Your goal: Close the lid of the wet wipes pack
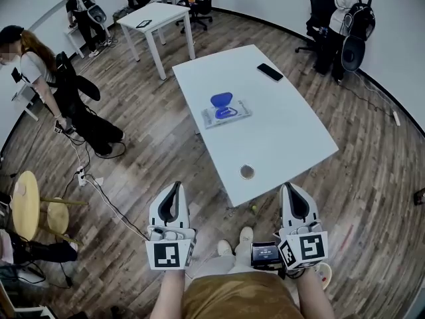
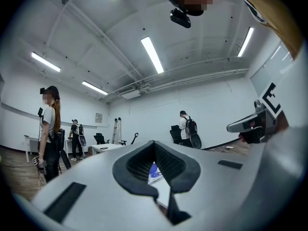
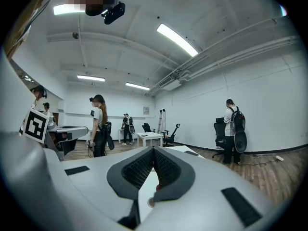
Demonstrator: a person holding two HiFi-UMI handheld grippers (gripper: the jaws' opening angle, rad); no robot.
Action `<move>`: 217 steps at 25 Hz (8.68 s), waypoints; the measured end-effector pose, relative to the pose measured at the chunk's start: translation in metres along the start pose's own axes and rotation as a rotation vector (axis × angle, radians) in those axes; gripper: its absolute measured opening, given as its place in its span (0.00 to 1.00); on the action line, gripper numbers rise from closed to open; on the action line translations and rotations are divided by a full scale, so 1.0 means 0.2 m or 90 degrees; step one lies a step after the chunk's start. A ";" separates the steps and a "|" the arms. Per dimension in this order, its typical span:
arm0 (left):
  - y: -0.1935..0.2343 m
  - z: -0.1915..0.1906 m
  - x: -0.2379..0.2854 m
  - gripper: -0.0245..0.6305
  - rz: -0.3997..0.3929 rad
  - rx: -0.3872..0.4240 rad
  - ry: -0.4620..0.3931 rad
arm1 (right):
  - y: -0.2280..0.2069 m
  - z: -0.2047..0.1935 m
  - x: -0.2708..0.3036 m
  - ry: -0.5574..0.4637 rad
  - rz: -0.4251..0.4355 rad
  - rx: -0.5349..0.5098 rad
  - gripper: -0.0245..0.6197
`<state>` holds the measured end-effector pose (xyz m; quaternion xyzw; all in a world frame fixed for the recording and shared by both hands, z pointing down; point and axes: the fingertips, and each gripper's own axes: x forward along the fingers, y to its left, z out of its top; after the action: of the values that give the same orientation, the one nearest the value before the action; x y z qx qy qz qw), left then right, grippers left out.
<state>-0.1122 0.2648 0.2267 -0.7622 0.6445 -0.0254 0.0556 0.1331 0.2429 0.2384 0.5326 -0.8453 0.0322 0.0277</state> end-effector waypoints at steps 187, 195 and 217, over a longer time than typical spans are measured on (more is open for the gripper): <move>0.33 -1.49 2.27 0.05 -0.157 -0.045 0.276 | -0.36 -0.78 2.22 0.229 0.075 0.003 0.04; 0.30 -1.50 2.24 0.04 -0.160 -0.050 0.278 | -0.35 -0.80 2.23 0.234 0.077 0.006 0.04; 0.26 -1.51 2.21 0.04 -0.177 -0.050 0.283 | -0.32 -0.83 2.25 0.244 0.086 0.011 0.04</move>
<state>-0.1222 -0.1956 0.5056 -0.8205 0.5307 -0.1746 -0.1212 -0.0006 -0.1756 0.4423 0.4588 -0.8582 0.1419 0.1811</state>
